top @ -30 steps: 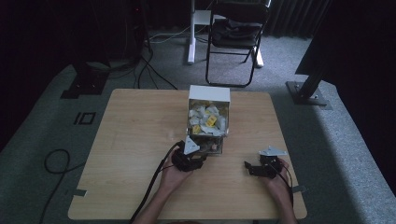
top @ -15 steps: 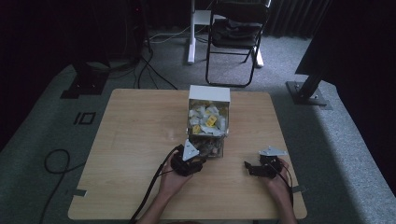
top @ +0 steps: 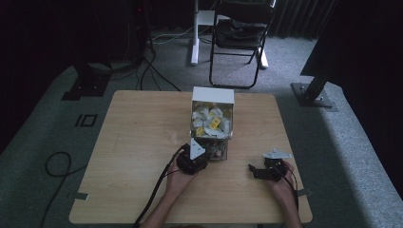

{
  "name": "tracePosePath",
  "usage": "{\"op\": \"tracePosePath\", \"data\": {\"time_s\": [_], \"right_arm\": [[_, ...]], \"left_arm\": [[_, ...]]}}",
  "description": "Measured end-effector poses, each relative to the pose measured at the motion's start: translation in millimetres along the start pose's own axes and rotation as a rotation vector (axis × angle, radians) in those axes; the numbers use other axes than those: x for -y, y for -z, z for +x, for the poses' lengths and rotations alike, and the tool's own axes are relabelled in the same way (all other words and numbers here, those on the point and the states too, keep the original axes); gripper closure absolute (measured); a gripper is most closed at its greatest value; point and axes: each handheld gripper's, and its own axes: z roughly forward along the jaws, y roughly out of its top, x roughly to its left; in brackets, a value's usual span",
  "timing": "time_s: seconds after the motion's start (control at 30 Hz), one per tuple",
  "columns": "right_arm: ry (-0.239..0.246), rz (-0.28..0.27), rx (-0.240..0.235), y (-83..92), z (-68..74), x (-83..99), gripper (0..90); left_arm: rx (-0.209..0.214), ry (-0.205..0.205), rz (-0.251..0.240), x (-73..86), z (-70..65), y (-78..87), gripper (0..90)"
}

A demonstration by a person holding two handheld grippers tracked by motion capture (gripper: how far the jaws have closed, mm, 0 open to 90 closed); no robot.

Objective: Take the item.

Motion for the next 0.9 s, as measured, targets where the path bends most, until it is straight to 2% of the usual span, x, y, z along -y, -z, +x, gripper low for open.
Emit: {"op": "tracePosePath", "data": {"time_s": [0.1, 0.23, 0.9], "right_arm": [[0.0, 0.0, 0.0, 0.0, 0.0, 0.0, 16.3], [0.0, 0.0, 0.0, 0.0, 0.0, 0.0, 16.3], [0.0, 0.0, 0.0, 0.0, 0.0, 0.0, 16.3]], "left_arm": [[0.013, -0.001, -0.009, -0.6, 1.1, 2.5, 79.2], [0.02, -0.002, -0.01, -1.7, 3.4, 4.3, 88.3], [0.083, 0.048, -0.053, -6.9, 13.1, 24.7, 90.0]]}}
